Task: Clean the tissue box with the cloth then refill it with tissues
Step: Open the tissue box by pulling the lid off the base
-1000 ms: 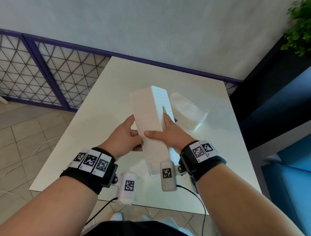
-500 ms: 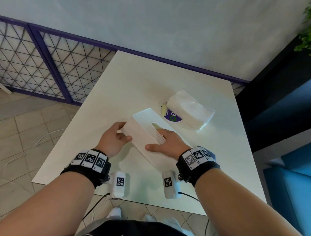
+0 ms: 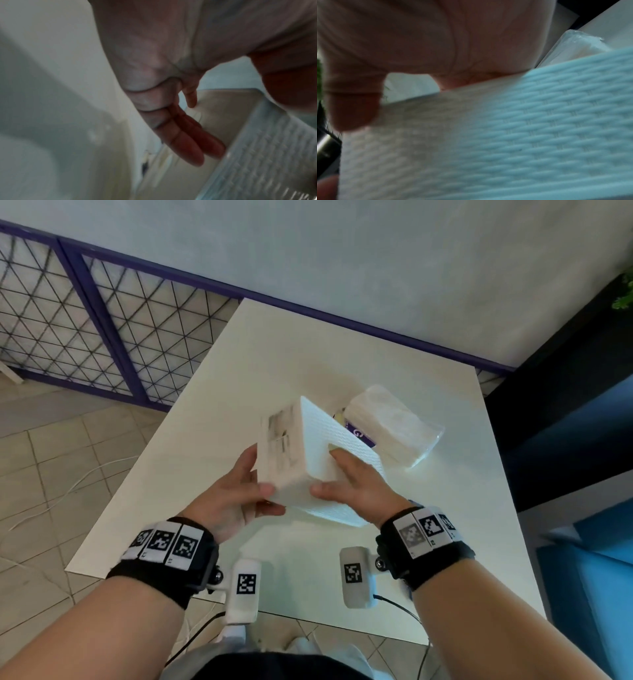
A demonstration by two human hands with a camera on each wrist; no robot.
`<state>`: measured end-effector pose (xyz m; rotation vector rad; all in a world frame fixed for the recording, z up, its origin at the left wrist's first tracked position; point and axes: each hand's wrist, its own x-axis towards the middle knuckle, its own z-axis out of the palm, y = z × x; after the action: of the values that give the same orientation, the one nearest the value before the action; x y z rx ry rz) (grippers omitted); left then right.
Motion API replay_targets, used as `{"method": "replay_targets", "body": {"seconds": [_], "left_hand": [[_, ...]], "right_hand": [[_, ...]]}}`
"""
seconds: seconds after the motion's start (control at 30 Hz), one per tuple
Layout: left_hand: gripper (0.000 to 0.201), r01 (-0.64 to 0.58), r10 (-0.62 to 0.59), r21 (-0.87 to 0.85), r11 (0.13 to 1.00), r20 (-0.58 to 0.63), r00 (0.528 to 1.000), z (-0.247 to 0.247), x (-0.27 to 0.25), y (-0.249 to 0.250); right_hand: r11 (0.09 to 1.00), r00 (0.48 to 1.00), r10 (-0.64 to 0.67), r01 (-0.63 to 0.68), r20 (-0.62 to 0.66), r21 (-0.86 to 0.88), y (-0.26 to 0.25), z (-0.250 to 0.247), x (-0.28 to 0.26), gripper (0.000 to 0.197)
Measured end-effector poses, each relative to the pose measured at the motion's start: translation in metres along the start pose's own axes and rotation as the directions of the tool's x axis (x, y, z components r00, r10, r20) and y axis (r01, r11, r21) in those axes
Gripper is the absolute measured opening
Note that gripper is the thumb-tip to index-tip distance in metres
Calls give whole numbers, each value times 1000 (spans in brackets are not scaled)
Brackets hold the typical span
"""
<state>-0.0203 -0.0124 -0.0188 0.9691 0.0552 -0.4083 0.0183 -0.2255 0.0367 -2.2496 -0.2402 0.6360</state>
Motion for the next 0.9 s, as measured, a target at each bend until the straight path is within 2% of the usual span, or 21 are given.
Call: {"method": "replay_targets", "body": {"seconds": [0.07,0.13,0.2,0.3,0.4,0.47,0.53,0.63,0.8,0.9], "left_hand": [[95,-5,5,-13,1000,-7,1000,15,1,16],[80,-30,32,102,994,-22,999,27,1,29],[68,-72,77,255,964,-12,997,36,-2,37],[64,-109,115,372,922,6,993,46,-4,41],[44,-144,172,419,897,-29,985,57,-3,43],[32,-132,197,374,918,-141,970,66,1,48],[38,-115,212,382,917,-221,952,73,4,55],[38,-97,257,520,849,-247,934,79,5,63],[34,5,220,661,751,-258,941,76,2,63],[35,25,191,668,744,-248,950,75,0,61]], "right_hand": [[974,999,-15,22,-34,226,-3,-2,-7,102],[926,999,-8,26,-50,377,-7,-8,-13,107],[889,999,-13,35,-52,457,-17,-14,-18,93],[844,999,22,-3,-29,536,-22,-25,-17,66],[853,997,68,-40,-33,520,-20,-32,-19,68],[878,996,78,-47,-46,476,-18,-32,-22,75],[907,996,73,-48,-44,418,-16,-30,-26,84],[938,997,59,-39,-49,344,-13,-28,-29,90],[974,998,63,-61,0,219,-9,-29,-36,80],[977,997,79,-75,-13,198,-7,-26,-38,77]]}}
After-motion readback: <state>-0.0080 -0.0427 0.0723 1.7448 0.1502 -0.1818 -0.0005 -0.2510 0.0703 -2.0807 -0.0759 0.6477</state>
